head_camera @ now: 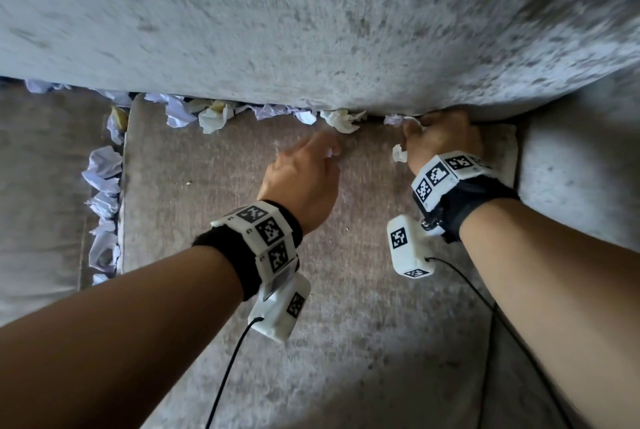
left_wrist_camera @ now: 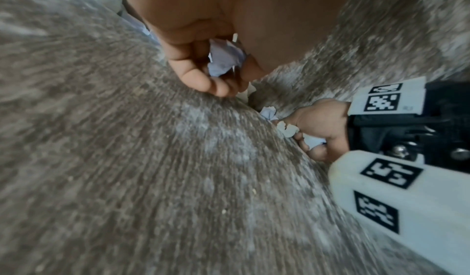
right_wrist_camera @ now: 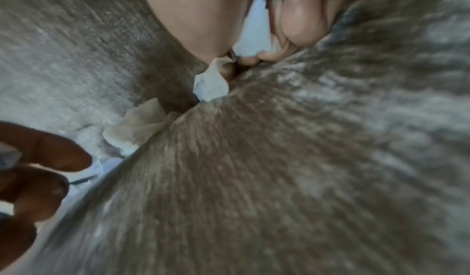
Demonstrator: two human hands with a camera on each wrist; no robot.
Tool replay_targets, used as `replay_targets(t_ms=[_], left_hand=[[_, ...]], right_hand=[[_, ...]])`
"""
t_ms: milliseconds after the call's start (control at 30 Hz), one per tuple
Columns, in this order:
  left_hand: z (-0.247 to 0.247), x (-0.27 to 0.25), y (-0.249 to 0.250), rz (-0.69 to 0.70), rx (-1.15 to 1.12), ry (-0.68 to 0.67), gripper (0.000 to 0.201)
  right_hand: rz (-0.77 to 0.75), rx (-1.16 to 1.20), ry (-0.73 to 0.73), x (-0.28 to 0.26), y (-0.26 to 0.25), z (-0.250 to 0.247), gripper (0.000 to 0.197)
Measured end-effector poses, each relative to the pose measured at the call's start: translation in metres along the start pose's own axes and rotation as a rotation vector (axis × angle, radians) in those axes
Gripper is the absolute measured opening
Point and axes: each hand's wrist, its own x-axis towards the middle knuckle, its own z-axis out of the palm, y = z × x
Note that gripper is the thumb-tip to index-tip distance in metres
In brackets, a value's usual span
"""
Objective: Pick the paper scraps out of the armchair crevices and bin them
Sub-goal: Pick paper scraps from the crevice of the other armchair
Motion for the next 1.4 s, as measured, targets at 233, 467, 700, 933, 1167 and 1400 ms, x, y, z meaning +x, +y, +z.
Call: replay_targets(t_ms=[233, 467, 700, 933, 1167, 1400], left_hand=[[0.000, 0.003, -0.003, -0.025, -0.001, -0.005, 0.021], [0.001, 0.009, 0.014, -0.066, 0.072, 0.017, 0.018], [0.003, 0.024, 0.029, -0.060, 0.199, 0.027, 0.048], [0.012, 0.041, 0.025, -0.145, 0.379, -0.007, 0.044], [0.008, 0.042, 0.029, -0.122, 0.446, -0.035, 0.026], [0.013, 0.010, 0.021, 0.091, 0.197, -0.040, 0.012]], right_hand=[[-0.118, 0.014, 0.074, -0.011, 0.006, 0.001, 0.032], [-0.180, 0.134, 0.140, -0.034, 0.024, -0.005, 0.043], [-0.181, 0.212, 0.136, -0.033, 0.032, 0.001, 0.025], [-0.183, 0.310, 0.046, -0.027, 0.035, -0.004, 0.026], [-0.199, 0.265, 0.065, -0.024, 0.036, -0.004, 0.016], [-0.155, 0.229, 0.035, -0.026, 0.030, -0.005, 0.014]])
